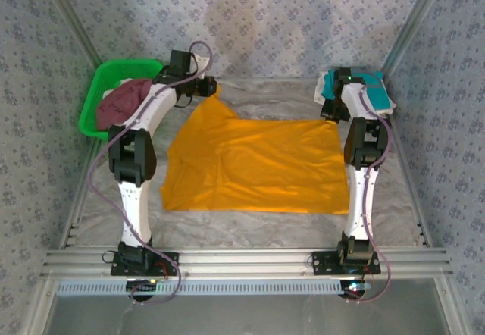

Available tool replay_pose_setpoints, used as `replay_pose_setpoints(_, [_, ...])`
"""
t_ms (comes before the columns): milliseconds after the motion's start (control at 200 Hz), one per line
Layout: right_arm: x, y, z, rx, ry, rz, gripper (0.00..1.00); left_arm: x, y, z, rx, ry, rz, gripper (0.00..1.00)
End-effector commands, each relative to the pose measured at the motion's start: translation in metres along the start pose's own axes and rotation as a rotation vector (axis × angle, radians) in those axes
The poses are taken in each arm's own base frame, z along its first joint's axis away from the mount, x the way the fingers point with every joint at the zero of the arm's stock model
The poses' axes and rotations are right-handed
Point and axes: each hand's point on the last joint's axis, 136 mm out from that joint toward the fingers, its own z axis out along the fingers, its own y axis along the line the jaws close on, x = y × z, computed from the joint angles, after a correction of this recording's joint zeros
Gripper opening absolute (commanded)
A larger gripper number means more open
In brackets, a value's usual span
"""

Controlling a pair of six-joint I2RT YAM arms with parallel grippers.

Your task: Fold and stack the t-shirts

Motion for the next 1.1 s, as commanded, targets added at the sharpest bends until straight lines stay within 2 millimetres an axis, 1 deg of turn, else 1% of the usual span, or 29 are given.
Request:
replay_pose_setpoints(0, [-0.007,-0.001,-0.028,0.025,-0.048,-0.012,0.0,-0.023,-0.01,-0.035,-0.034,-0.118,0.098,0.0])
replay_pose_setpoints(155, [-0.009,0.001,-0.053,0.014,-0.117,-0.002,0.0,-0.011,0.002,-0.059,-0.075,-0.151,0.092,0.0])
replay_pose_setpoints(220, [-0.012,0.005,-0.058,-0.019,-0.159,0.005,0.0,-0.007,0.008,-0.067,-0.085,-0.169,0.093,0.0])
replay_pose_setpoints(305, [-0.017,0.011,-0.065,-0.05,-0.198,0.006,0.0,-0.004,0.021,-0.074,-0.108,-0.161,0.091,0.0])
replay_pose_setpoints(365, [-0.019,0.014,-0.066,-0.065,-0.213,0.009,0.0,-0.004,0.03,-0.075,-0.132,-0.155,0.097,0.0])
replay_pose_setpoints(415, [-0.019,0.017,-0.063,-0.075,-0.209,0.014,0.0,-0.006,0.035,-0.075,-0.142,-0.157,0.111,0.0])
replay_pose_setpoints(460, [-0.019,0.021,-0.06,-0.096,-0.201,0.009,0.0,-0.009,0.04,-0.075,-0.153,-0.16,0.126,0.0])
replay_pose_setpoints(510, [-0.022,0.021,-0.056,-0.102,-0.206,0.014,0.0,-0.014,0.044,-0.075,-0.171,-0.169,0.152,0.0])
replay_pose_setpoints(590, [-0.027,0.023,-0.057,-0.113,-0.232,0.02,0.0,-0.022,0.049,-0.076,-0.199,-0.177,0.182,0.0])
replay_pose_setpoints(715, [-0.03,0.022,-0.067,-0.131,-0.285,0.046,0.0,-0.033,0.044,-0.082,-0.202,-0.188,0.192,0.0])
replay_pose_setpoints(795, [-0.03,0.022,-0.077,-0.138,-0.321,0.058,0.0,-0.031,0.037,-0.085,-0.199,-0.192,0.197,0.0])
replay_pose_setpoints(835, [-0.025,0.018,-0.081,-0.13,-0.325,0.072,0.0,-0.028,0.033,-0.086,-0.207,-0.183,0.203,0.0])
replay_pose_setpoints(854, [-0.027,0.018,-0.083,-0.132,-0.345,0.082,0.0,-0.025,0.03,-0.086,-0.212,-0.174,0.207,0.0])
replay_pose_setpoints(879, [-0.025,0.015,-0.085,-0.128,-0.346,0.094,0.0,-0.022,0.028,-0.086,-0.22,-0.166,0.213,0.0])
replay_pose_setpoints(979, [-0.015,0.005,-0.081,-0.109,-0.331,0.128,0.0,-0.006,0.023,-0.088,-0.248,-0.137,0.208,0.0])
replay_pose_setpoints(1094, [-0.005,0.001,-0.075,-0.107,-0.321,0.138,0.0,0.009,0.022,-0.099,-0.279,-0.146,0.178,0.0])
